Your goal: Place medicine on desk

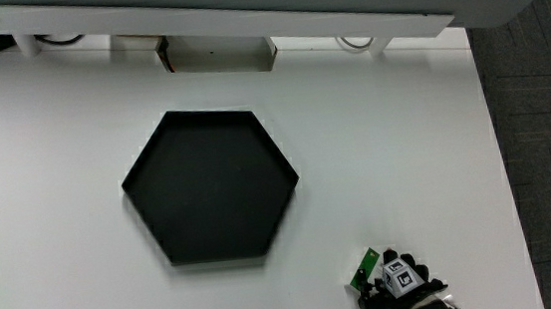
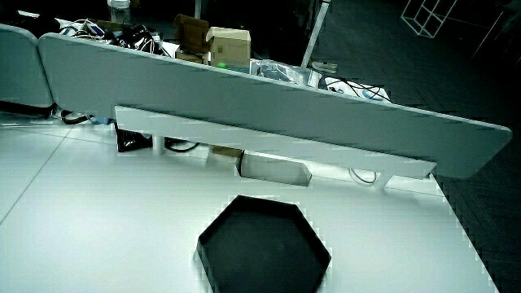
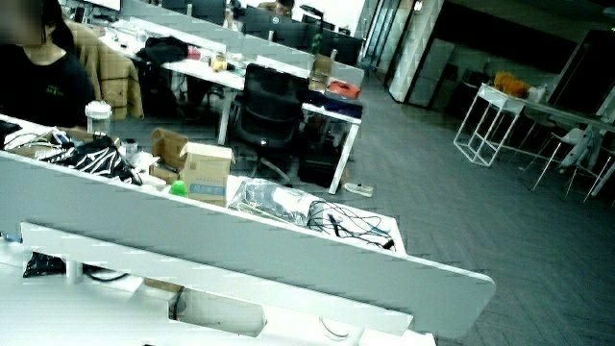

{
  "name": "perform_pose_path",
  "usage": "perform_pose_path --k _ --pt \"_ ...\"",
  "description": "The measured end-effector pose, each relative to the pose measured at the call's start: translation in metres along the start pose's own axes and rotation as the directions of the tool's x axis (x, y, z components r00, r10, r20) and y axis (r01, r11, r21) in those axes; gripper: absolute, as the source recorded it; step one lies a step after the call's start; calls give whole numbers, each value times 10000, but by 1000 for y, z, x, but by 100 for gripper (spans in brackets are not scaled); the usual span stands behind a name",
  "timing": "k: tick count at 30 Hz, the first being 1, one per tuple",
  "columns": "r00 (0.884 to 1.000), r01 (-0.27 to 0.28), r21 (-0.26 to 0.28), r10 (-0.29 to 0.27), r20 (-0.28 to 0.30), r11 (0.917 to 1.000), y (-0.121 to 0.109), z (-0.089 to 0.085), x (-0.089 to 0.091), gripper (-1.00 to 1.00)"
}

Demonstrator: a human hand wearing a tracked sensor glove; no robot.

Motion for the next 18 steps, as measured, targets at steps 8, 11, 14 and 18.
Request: perform_pose_path --k 8,11,14,18 --pt "9994 -316 637 325 -140 9975 -10 10 2 -100" --pt "9992 -258 1626 306 -273 9864 -21 17 10 -100" --pt "9977 -140 3102 340 -592 9506 -50 32 15 -100" --pt "9958 126 4574 303 -863 8892 -78 33 15 -100"
